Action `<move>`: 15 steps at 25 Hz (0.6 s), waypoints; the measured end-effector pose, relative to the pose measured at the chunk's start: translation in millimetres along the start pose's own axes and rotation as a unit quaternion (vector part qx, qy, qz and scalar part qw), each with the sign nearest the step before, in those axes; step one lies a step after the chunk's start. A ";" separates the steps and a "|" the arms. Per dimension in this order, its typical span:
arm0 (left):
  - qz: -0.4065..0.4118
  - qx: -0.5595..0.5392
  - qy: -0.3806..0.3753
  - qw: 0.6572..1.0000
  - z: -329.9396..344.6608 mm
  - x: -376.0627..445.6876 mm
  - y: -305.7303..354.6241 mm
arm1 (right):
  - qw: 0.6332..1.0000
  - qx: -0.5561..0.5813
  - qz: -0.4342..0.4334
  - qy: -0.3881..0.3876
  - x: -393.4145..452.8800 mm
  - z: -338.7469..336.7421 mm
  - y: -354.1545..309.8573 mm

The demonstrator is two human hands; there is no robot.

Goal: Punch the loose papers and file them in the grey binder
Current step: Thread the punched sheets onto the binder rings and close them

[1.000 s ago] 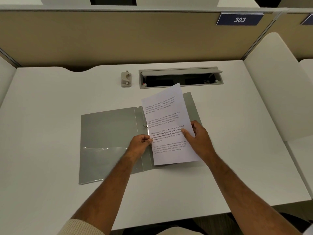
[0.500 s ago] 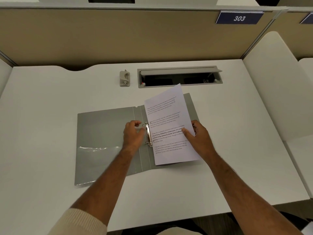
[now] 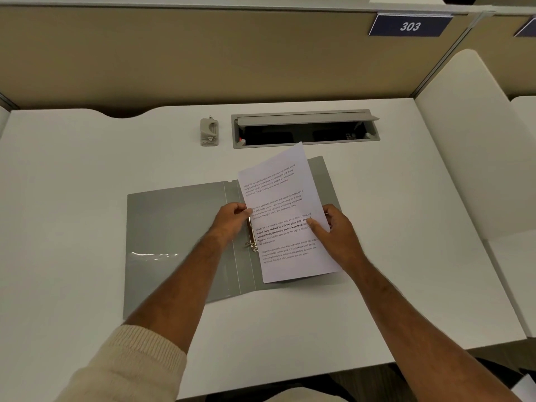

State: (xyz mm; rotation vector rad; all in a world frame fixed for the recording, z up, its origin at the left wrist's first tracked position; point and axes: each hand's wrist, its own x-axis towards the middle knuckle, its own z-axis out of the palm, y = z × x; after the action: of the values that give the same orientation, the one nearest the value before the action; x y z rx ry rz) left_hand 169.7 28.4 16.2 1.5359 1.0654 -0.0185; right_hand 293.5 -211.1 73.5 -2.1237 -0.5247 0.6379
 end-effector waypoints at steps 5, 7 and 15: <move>0.006 -0.023 0.014 1.000 3.3 5.6 -3.0 | 1.000 0.002 0.015 -0.001 2.8 0.3 5.9; 0.007 -0.035 0.010 0.999 2.6 7.3 -3.7 | 1.000 -0.003 0.024 -0.003 4.2 0.2 8.1; -0.014 -0.031 -0.016 0.999 -2.7 12.4 1.5 | 0.999 -0.011 0.038 -0.001 10.2 1.5 14.0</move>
State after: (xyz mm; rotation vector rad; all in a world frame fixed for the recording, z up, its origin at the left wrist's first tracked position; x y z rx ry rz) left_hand 176.4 38.1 11.3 1.4599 1.0537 -0.0291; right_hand 302.6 -212.4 58.7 -2.1724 -0.4561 0.6808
